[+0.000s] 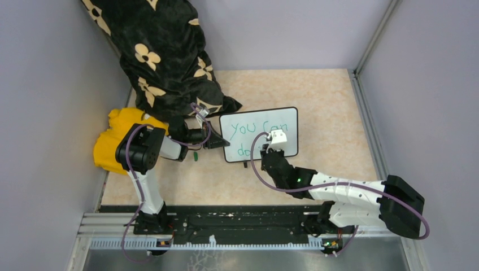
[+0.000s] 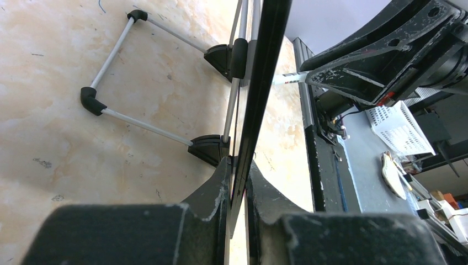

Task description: Write a sentence on the whiteboard

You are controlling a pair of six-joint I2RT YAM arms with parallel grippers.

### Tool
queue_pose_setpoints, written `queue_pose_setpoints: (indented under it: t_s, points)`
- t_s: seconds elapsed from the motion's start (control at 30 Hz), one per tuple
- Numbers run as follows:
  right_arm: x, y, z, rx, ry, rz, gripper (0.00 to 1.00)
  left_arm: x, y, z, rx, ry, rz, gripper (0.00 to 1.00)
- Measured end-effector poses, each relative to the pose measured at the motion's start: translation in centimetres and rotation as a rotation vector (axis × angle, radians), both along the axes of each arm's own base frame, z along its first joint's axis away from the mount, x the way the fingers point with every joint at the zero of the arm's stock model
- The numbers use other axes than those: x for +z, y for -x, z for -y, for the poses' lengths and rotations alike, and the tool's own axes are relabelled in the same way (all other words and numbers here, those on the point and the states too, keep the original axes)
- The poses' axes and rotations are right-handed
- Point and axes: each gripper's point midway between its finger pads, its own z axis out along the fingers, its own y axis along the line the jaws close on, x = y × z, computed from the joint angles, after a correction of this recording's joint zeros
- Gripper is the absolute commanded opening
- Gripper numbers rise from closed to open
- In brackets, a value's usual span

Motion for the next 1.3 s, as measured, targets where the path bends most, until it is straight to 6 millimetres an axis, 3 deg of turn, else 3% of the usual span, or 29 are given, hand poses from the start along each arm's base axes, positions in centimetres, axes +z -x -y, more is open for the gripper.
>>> queue_pose_setpoints:
  t_s: [0.57,1.03,1.3]
  points:
    - [-2.0,1.1,0.7,0.014,0.003,-0.056,0.00,0.0,0.0,0.0,0.000,-0.001,-0.003,0.15]
    - [0.3,1.3,0.6,0.045,-0.060,-0.015,0.00,0.0,0.0,0.0,-0.001,-0.001,-0.003,0.15]
    - [0.0,1.1,0.0,0.059,-0.050,-0.015,0.00,0.0,0.0,0.0,-0.001,-0.001,-0.004,0.15]
